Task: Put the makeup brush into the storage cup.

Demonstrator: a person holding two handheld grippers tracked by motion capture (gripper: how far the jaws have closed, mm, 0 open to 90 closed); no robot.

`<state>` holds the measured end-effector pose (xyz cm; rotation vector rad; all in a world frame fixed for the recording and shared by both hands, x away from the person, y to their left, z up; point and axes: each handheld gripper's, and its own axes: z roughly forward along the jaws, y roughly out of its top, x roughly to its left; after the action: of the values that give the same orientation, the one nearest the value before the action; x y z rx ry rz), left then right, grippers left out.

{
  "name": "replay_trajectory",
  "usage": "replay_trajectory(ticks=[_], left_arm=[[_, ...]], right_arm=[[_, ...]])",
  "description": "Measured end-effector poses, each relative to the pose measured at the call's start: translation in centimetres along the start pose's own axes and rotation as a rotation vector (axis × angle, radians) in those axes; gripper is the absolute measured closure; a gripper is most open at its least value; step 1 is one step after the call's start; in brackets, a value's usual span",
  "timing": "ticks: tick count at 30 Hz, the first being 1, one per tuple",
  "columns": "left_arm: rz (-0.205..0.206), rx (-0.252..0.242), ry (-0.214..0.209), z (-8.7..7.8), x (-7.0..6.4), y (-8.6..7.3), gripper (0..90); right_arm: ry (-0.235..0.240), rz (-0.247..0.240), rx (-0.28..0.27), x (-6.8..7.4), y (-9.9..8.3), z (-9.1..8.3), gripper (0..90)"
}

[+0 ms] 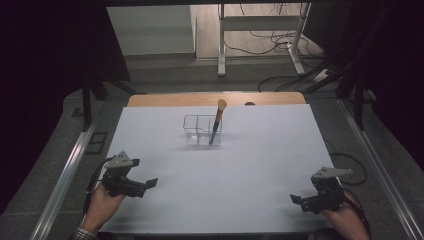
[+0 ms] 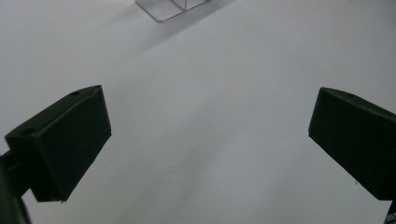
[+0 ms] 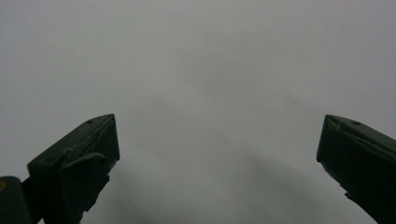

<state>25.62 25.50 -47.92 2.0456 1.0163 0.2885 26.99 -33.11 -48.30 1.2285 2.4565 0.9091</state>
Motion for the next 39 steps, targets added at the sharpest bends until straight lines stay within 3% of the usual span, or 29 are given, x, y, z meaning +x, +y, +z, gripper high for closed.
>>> replay_trajectory(ticks=[26,39], left_arm=[[-0.074,0.031,0.108,-2.8,2.0,-3.9,0.0],[-0.093,0.053,0.125,-3.8,2.1,-5.3,0.0]], right_arm=[[-0.002,-0.001,0.005,0.0,0.0,0.1,0.0],[-0.004,0.0,0.004,0.1,0.0,0.1,0.0]])
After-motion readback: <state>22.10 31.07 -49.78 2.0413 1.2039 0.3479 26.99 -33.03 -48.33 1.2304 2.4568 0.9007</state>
